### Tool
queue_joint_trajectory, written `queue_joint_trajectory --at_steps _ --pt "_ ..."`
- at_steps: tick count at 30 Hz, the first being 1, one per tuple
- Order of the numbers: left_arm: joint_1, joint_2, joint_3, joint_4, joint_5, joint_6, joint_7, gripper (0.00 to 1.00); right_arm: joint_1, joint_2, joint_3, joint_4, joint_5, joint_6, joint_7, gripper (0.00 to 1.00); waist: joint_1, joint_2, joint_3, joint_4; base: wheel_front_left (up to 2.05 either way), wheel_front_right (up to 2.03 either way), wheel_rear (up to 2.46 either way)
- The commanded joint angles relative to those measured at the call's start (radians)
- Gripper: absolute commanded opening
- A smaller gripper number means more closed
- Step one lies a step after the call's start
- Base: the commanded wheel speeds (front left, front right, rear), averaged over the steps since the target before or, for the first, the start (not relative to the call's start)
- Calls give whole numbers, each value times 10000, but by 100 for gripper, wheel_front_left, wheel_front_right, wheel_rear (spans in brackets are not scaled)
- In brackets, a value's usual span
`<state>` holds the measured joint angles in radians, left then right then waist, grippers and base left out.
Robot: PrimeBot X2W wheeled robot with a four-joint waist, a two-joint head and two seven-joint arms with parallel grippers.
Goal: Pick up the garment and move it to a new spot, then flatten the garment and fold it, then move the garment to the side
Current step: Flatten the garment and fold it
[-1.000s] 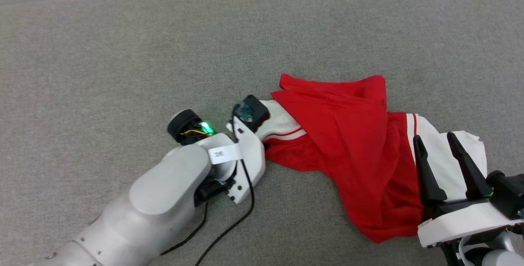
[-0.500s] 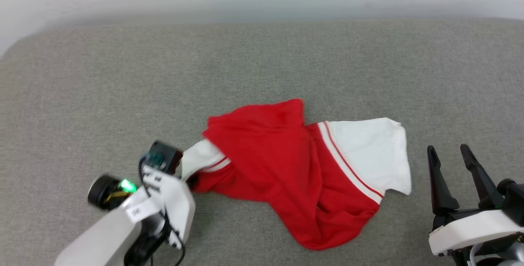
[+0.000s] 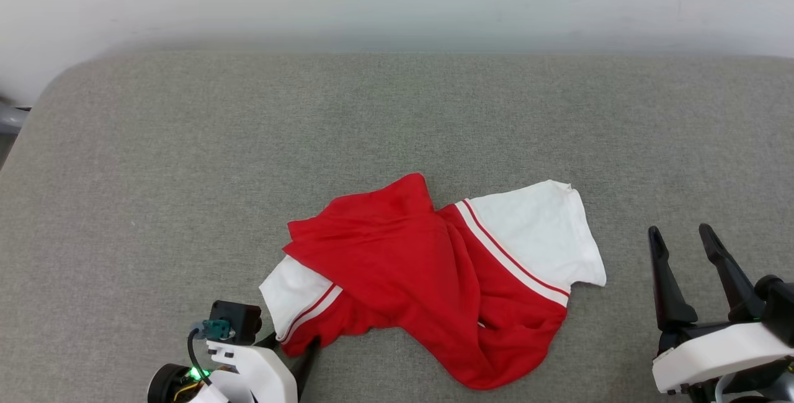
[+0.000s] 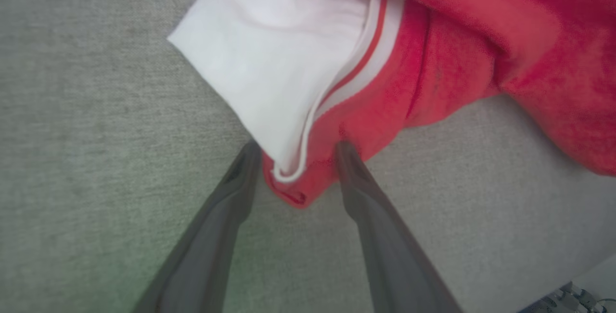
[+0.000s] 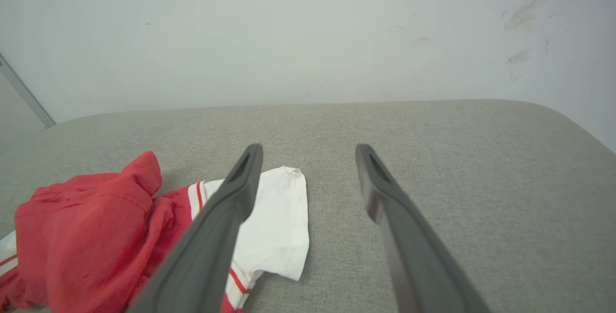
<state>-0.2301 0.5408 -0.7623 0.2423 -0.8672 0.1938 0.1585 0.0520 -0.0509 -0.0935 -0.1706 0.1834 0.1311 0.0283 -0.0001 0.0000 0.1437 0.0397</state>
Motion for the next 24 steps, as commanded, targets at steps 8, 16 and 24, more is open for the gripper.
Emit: queue_joint_trajectory --at_steps 8,16,24 --pt "-311 143 569 -26 533 375 -1453 100 219 12 -86 -163 49 -7 116 100 1 0 -182 91 0 0 0" --pt "-1159 727 956 -434 316 -38 -1049 100 140 12 -37 -171 158 -7 88 100 1 0 -57 -110 0 0 0" --pt "-2569 989 866 -443 -655 -1317 904 100 -255 12 195 -126 257 -7 -16 100 1 0 658 -535 0 0 0"
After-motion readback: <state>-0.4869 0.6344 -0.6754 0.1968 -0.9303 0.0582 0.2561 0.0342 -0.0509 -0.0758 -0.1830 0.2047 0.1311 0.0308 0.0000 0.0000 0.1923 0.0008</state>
